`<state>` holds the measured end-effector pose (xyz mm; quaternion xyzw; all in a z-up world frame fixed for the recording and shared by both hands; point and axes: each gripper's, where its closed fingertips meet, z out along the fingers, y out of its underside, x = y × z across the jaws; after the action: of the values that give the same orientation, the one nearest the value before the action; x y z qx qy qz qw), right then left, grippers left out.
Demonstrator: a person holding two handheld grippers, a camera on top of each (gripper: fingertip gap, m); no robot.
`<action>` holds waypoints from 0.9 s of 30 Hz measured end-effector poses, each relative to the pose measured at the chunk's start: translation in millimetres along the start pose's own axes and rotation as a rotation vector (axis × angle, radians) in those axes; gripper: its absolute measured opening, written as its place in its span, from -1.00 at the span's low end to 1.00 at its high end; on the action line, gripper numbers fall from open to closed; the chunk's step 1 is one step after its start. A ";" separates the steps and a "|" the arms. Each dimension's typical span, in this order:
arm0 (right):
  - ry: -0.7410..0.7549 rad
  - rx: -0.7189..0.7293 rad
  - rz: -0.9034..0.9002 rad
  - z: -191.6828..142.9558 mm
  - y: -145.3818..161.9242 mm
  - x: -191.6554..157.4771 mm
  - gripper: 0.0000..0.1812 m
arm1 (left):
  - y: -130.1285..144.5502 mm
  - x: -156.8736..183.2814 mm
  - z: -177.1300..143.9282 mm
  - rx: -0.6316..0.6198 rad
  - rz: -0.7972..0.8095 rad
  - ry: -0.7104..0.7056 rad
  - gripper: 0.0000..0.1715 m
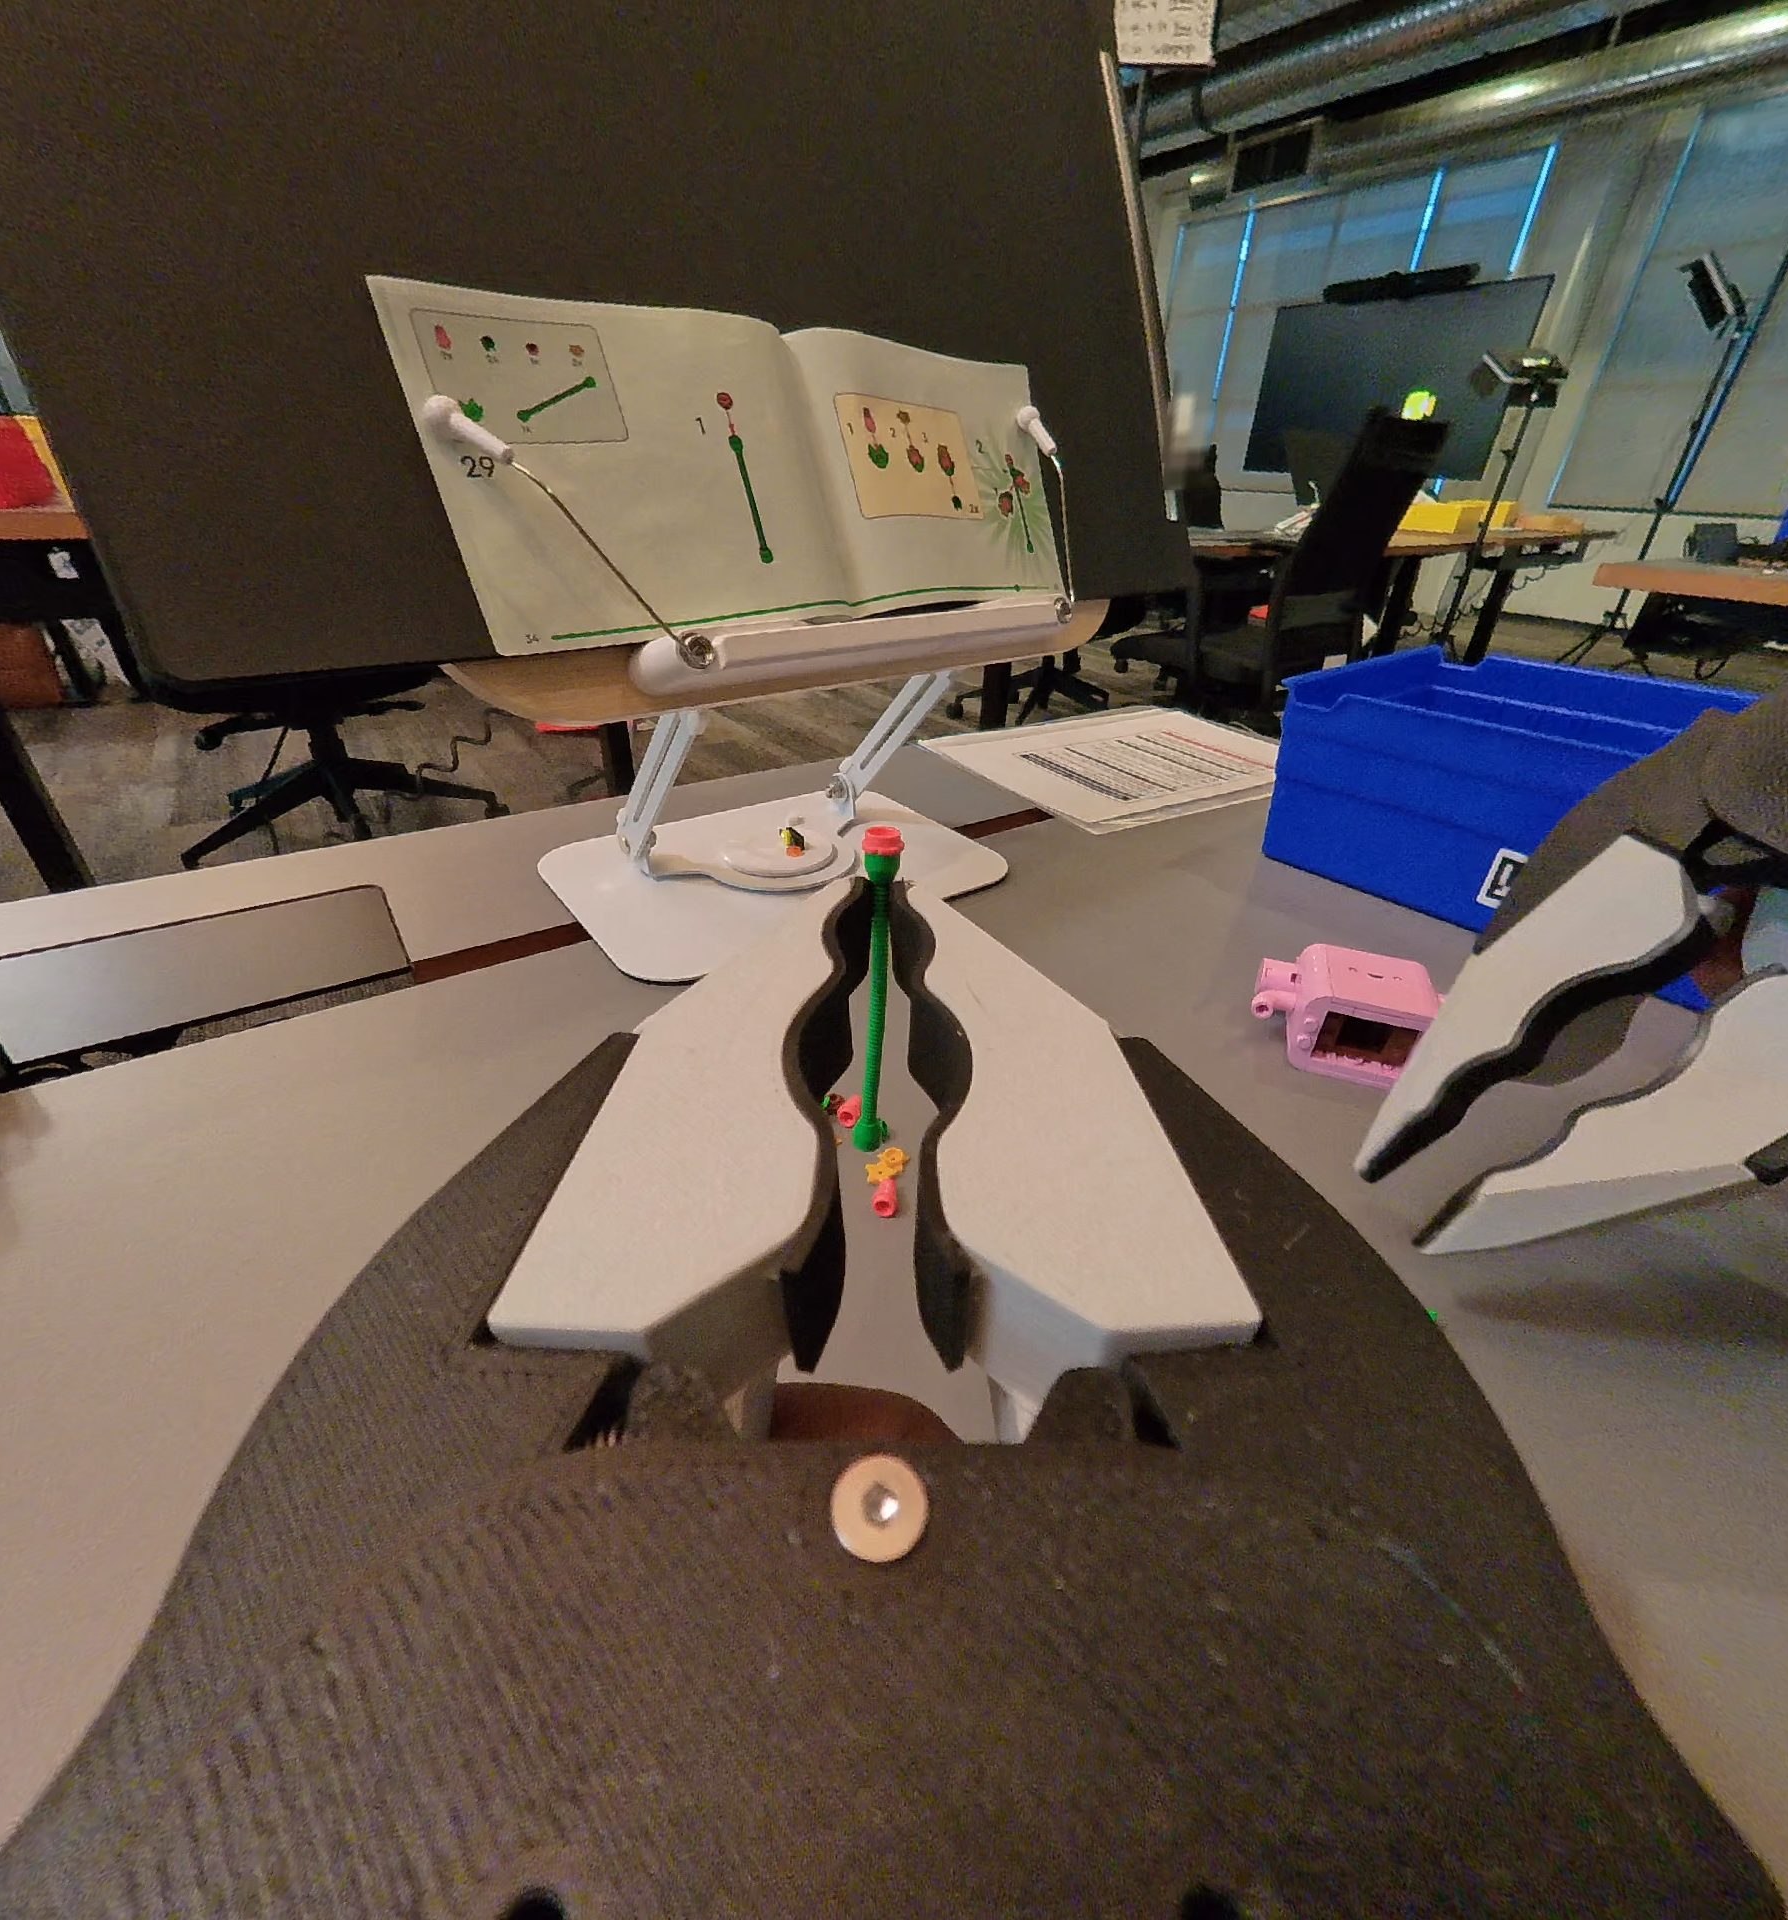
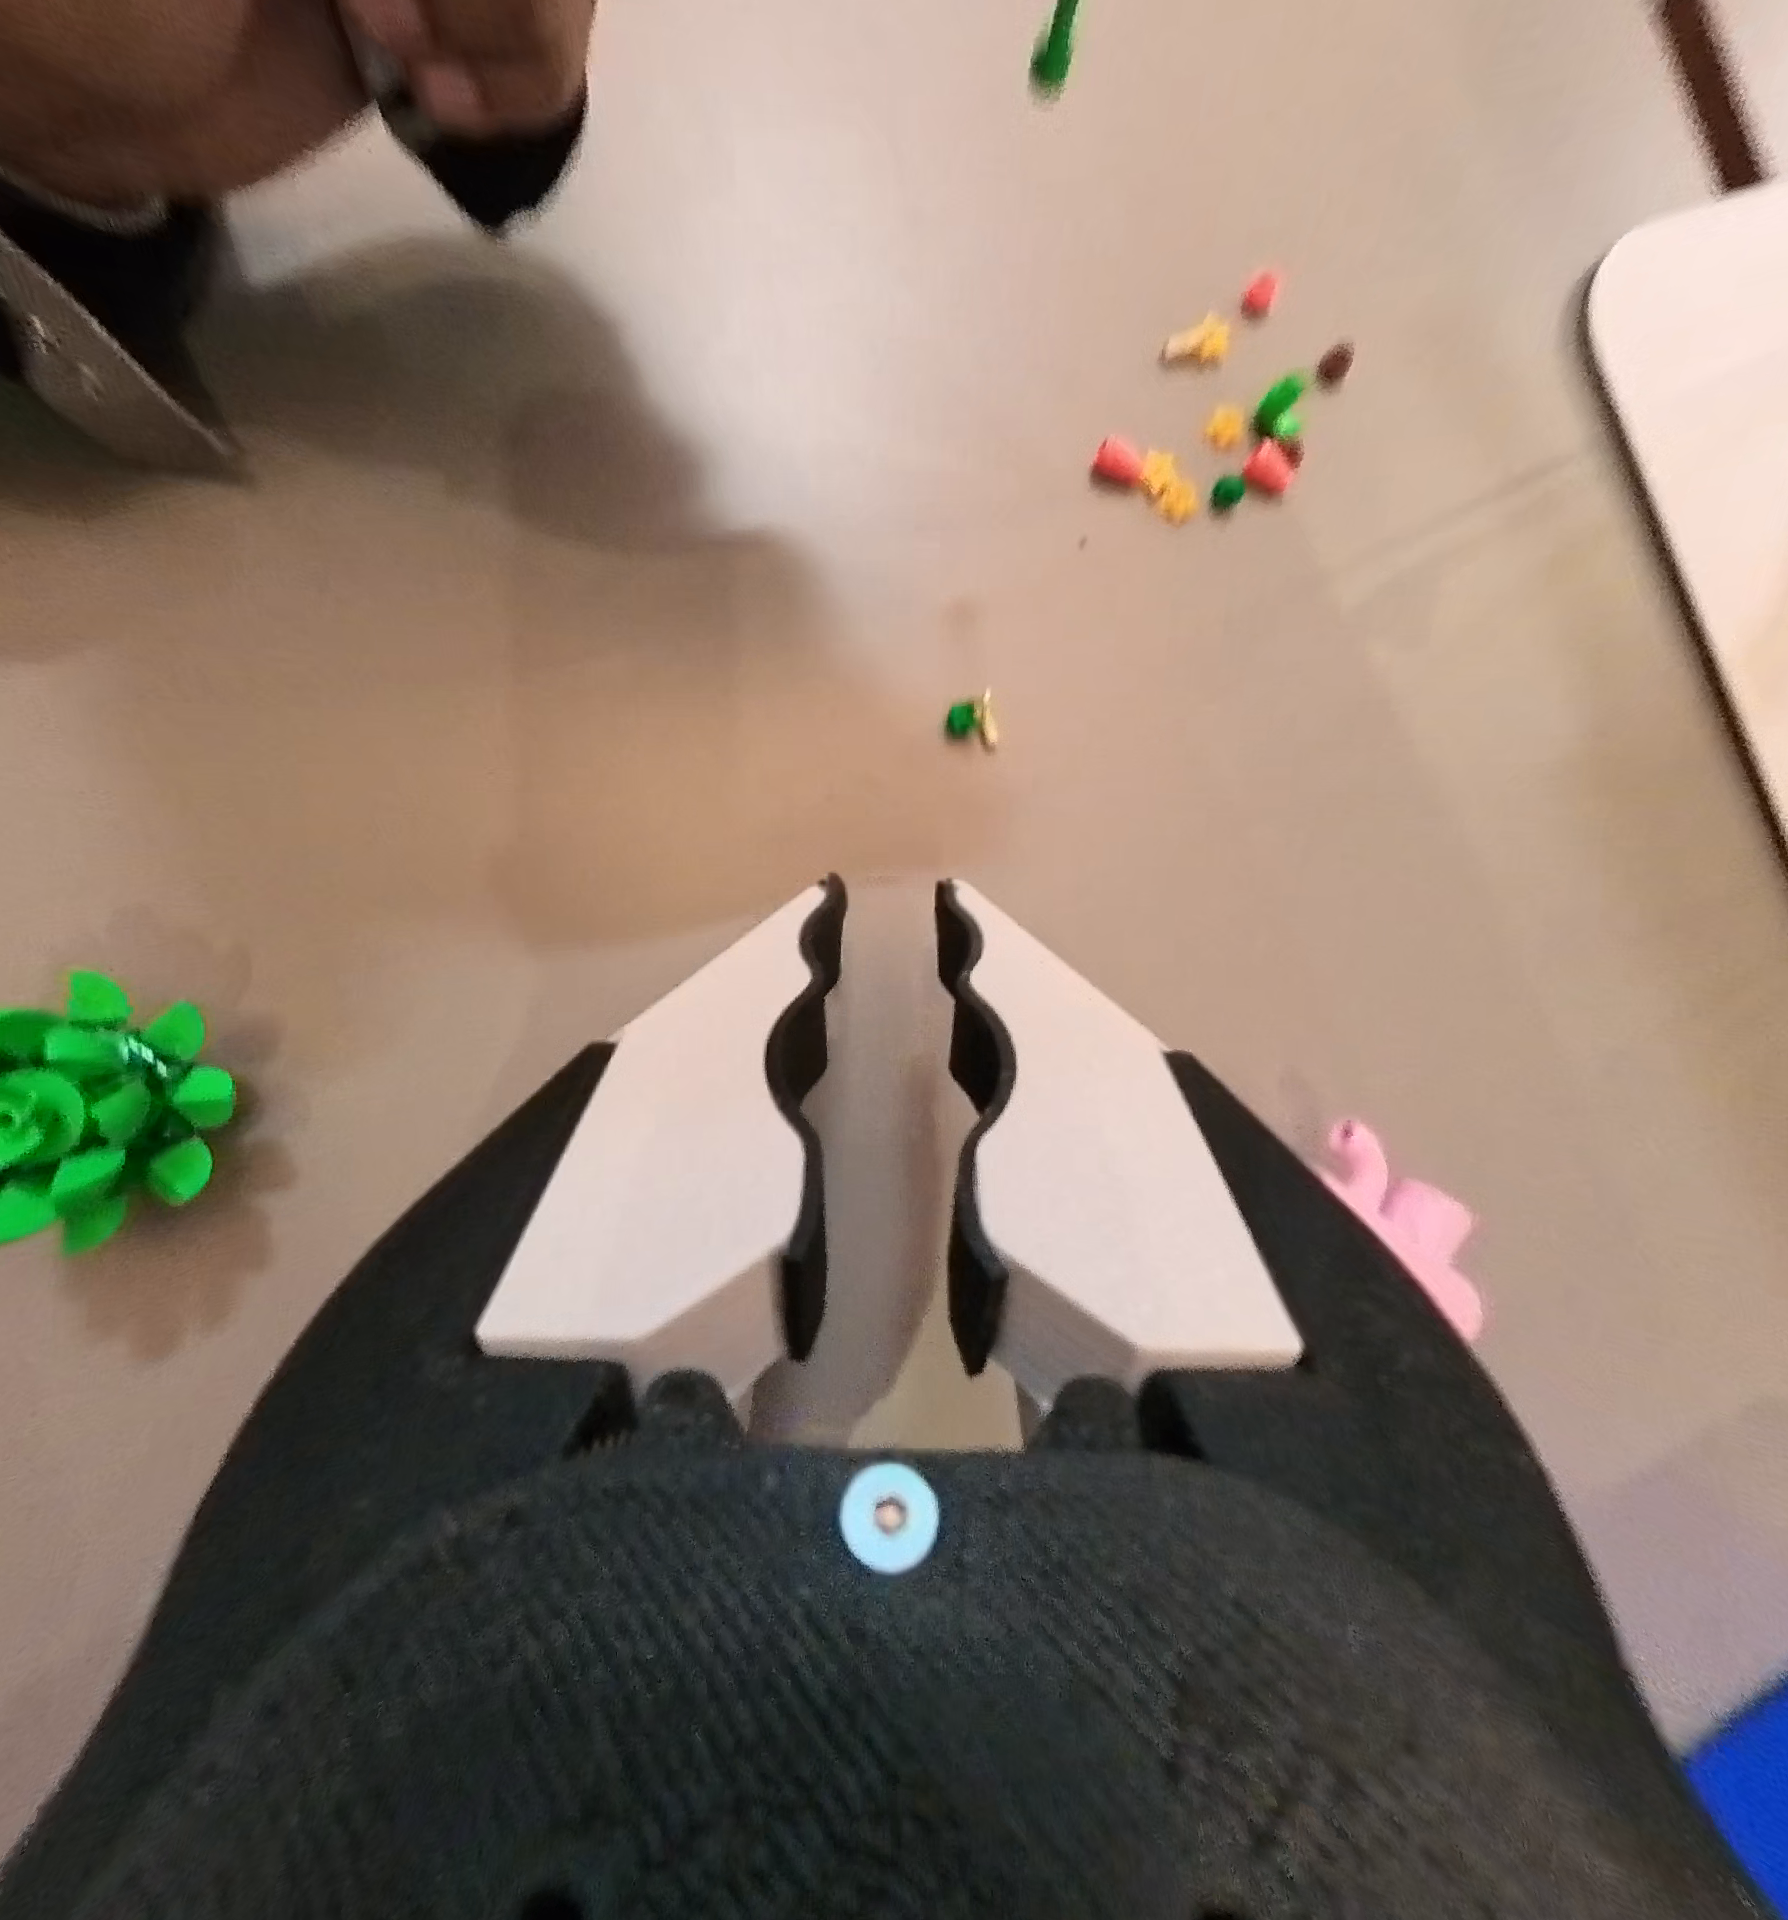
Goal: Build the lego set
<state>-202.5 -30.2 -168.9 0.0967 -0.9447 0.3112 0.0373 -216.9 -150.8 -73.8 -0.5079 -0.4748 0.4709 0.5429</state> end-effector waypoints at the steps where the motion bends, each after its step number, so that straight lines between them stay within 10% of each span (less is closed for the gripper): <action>1: 0.003 0.063 0.001 0.9 -10.1 0.3 -0.81 | 0.5 0.3 0.2 -0.001 0.000 0.001 -1.00; 9: -0.005 0.441 0.133 1.1 -55.6 1.8 -0.77 | 0.4 1.2 0.1 0.000 -0.006 0.005 -1.00; 27: 0.126 0.659 0.147 -29.3 -67.9 22.1 -0.93 | 8.5 3.9 4.0 -0.014 -0.132 0.052 -1.00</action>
<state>-209.9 -69.7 -103.0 0.0157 -0.7935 0.6071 0.0400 -220.8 -146.1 -82.0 -0.4916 -0.4963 0.4173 0.5813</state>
